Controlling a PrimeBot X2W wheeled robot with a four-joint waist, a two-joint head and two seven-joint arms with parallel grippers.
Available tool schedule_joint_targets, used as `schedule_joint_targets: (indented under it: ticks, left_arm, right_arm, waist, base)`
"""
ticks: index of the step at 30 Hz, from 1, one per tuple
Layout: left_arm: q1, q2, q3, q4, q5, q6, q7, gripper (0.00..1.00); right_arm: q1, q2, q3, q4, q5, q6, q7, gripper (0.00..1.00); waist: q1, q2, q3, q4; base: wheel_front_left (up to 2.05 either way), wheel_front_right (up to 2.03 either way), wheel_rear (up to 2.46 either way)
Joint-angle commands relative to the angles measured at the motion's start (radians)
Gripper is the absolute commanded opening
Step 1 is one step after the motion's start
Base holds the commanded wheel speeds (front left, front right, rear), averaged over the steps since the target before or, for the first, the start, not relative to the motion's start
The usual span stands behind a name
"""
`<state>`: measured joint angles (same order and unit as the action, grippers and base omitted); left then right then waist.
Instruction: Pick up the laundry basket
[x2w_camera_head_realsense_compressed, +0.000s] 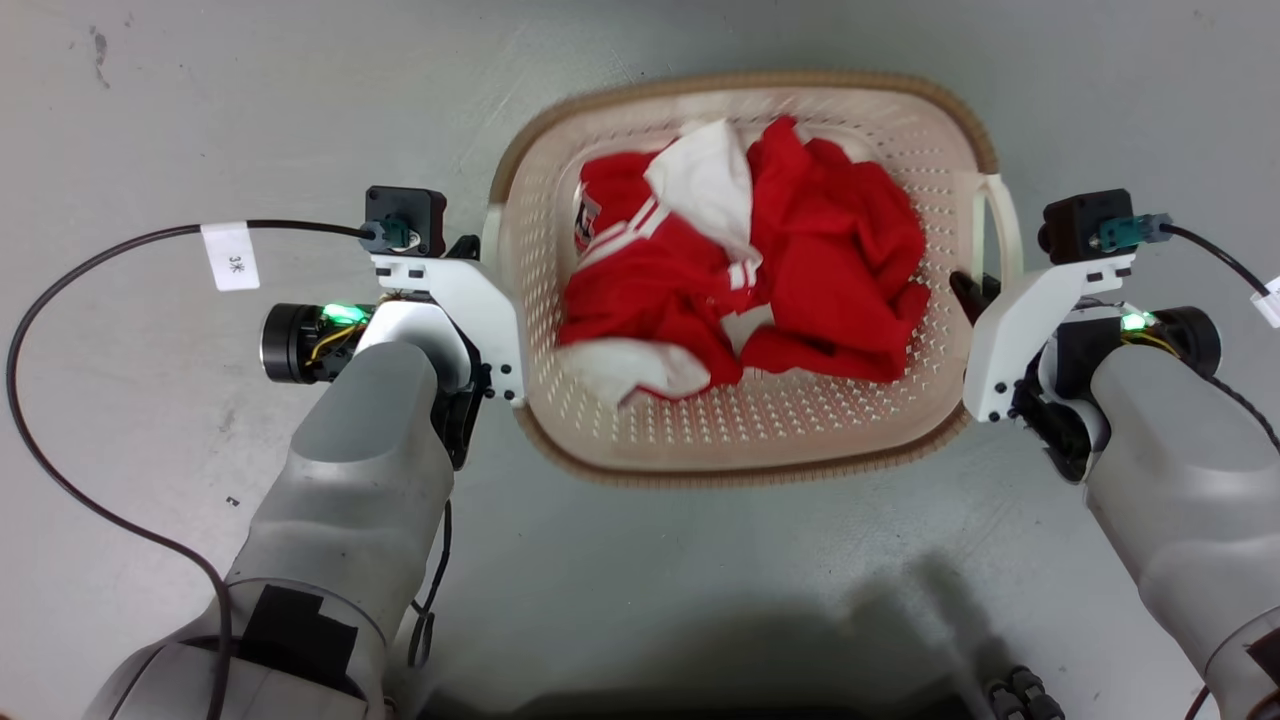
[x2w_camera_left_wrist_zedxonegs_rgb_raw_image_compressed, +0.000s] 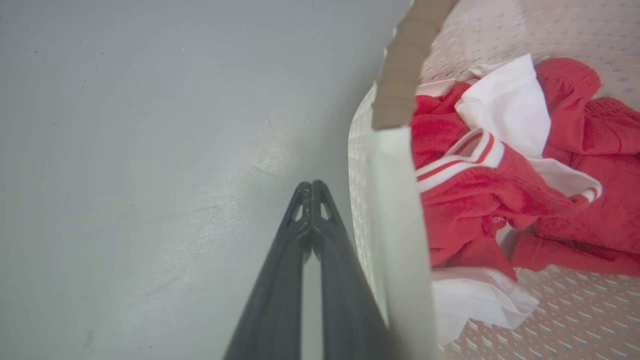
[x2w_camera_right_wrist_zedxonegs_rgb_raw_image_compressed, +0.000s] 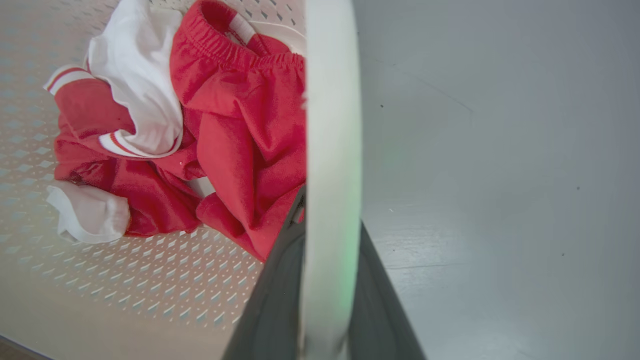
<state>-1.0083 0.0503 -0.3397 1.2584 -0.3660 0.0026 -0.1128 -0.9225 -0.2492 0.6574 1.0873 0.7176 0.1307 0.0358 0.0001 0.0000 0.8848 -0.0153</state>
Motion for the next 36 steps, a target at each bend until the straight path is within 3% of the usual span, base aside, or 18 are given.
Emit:
schedule_joint_targets:
  ticks: [1, 28, 29, 30, 36]
  left_arm:
    - [-0.004, 0.000, -0.003, 0.003, -0.006, -0.002, -0.001, 0.00]
    - [0.005, 0.000, -0.107, -0.005, -0.148, -0.002, 0.014, 0.00]
    - [0.003, 0.000, -0.107, -0.005, -0.159, -0.003, 0.023, 0.36]
    - [0.002, 0.000, -0.109, -0.005, -0.166, -0.003, 0.031, 1.00]
    - [-0.021, 0.000, -0.123, -0.004, -0.195, -0.003, 0.059, 1.00]
  right_arm:
    - [-0.005, -0.002, 0.013, 0.000, 0.011, 0.000, 0.000, 0.00]
    - [0.019, -0.028, 0.156, 0.051, 0.254, 0.001, -0.015, 0.00]
    - [0.017, -0.029, 0.158, 0.053, 0.259, 0.001, -0.014, 0.00]
    - [0.016, -0.030, 0.161, 0.054, 0.264, 0.001, -0.015, 0.00]
    - [0.005, -0.038, 0.177, 0.061, 0.292, 0.001, -0.022, 0.00]
  waist:
    - [-0.0001, 0.0000, -0.002, -0.001]
    - [-0.0001, 0.0000, -0.135, 0.020]
    - [-0.0001, 0.0000, -0.134, 0.021]
    - [-0.0001, 0.0000, -0.133, 0.022]
    - [-0.0001, 0.0000, -0.119, 0.027]
  base:
    - [0.00, 0.00, 0.00]
    - [0.00, 0.00, 0.00]
    - [0.00, 0.00, 0.00]
    - [0.00, 0.00, 0.00]
    - [0.00, 0.00, 0.00]
